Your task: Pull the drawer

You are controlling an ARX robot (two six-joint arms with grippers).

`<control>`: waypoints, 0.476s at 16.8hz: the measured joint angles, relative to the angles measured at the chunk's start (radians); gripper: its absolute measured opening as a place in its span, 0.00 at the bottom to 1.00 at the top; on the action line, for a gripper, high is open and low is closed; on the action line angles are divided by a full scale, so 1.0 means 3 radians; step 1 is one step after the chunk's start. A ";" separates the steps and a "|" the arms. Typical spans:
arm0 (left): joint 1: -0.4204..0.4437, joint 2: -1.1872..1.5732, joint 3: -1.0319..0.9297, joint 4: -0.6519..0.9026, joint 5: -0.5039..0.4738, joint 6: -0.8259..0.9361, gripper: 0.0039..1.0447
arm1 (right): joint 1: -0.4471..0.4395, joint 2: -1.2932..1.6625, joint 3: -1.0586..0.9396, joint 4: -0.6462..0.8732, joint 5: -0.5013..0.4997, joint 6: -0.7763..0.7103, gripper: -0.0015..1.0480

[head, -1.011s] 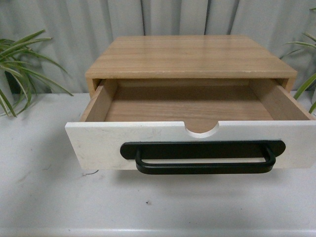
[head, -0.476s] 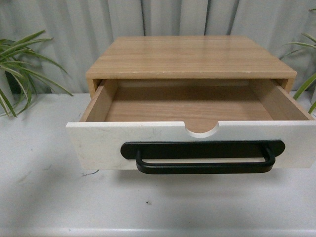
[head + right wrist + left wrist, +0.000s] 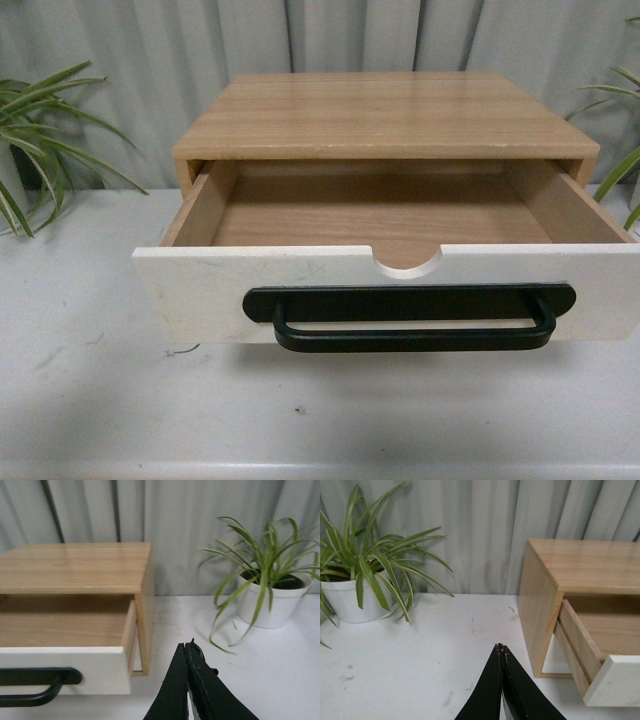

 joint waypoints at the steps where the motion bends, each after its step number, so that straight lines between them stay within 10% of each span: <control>1: -0.0008 -0.0034 -0.0013 -0.0014 -0.0003 0.0000 0.01 | -0.0003 -0.0037 -0.0019 -0.0028 0.0034 0.0001 0.02; 8: -0.0009 -0.0477 -0.0196 -0.0268 -0.0004 0.0000 0.01 | -0.0022 -0.0470 -0.0155 -0.0313 0.0052 0.0001 0.02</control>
